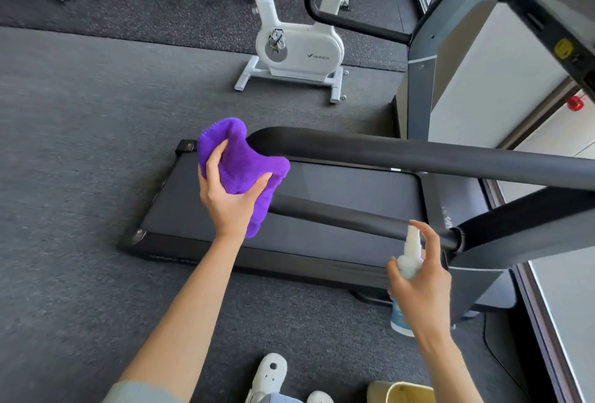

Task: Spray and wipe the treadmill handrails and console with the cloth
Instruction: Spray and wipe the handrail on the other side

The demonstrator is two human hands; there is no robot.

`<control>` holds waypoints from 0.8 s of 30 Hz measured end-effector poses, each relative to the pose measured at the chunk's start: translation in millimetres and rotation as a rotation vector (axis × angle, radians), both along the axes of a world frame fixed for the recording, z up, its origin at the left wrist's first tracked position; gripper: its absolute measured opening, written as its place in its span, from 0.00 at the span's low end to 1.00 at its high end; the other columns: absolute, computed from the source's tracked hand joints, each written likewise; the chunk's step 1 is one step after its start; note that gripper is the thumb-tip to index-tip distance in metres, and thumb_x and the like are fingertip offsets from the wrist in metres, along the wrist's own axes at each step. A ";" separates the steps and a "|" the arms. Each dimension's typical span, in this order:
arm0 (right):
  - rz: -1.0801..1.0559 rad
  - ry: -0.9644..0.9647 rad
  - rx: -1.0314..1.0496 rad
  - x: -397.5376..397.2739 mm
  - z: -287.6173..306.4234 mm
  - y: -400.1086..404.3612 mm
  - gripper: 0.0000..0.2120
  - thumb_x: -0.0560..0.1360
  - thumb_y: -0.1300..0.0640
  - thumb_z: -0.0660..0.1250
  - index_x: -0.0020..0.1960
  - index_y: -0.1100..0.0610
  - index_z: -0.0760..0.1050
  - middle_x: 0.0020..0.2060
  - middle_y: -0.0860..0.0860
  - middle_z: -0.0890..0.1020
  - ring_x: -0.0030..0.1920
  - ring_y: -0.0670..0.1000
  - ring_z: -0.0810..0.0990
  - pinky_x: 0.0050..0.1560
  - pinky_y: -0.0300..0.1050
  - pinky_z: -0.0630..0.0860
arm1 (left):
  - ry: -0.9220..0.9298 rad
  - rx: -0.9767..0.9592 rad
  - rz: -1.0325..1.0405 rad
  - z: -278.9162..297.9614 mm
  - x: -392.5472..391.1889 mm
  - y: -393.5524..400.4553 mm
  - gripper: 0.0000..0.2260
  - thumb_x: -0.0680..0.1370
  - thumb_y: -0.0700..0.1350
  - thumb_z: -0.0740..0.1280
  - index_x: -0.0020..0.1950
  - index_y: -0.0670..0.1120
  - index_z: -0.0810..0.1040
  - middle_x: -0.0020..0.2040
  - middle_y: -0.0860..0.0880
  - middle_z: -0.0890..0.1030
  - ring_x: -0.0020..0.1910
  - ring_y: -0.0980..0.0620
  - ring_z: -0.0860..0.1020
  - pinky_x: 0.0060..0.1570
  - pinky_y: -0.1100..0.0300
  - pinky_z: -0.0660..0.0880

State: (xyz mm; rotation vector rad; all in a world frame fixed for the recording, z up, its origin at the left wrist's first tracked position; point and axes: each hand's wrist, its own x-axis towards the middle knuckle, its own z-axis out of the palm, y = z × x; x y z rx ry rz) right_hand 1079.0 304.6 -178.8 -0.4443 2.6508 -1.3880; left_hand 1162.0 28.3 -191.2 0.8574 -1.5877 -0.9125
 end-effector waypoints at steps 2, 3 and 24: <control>-0.007 -0.007 0.001 -2.0 -0.8 2.1 0.30 0.74 0.66 0.69 0.67 0.41 0.64 0.33 0.49 0.78 0.28 0.59 0.80 0.32 0.59 0.81 | 0.074 0.123 0.028 -13.7 -2.1 6.6 0.31 0.63 0.54 0.75 0.65 0.54 0.73 0.62 0.56 0.76 0.60 0.69 0.72 0.61 0.71 0.67; -0.011 -0.011 0.006 -2.3 -1.0 3.4 0.30 0.74 0.66 0.69 0.67 0.41 0.64 0.33 0.49 0.79 0.28 0.59 0.80 0.33 0.59 0.81 | 0.141 0.200 0.045 -20.3 -4.0 13.5 0.30 0.64 0.53 0.74 0.65 0.55 0.72 0.61 0.59 0.76 0.60 0.68 0.73 0.60 0.69 0.69; -0.036 -0.056 -0.013 -16.2 -21.5 60.0 0.31 0.74 0.66 0.69 0.63 0.35 0.64 0.39 0.45 0.79 0.29 0.59 0.80 0.36 0.60 0.81 | 0.682 1.220 0.290 -35.0 -113.2 141.5 0.23 0.70 0.65 0.71 0.59 0.54 0.74 0.56 0.54 0.81 0.52 0.52 0.81 0.56 0.55 0.77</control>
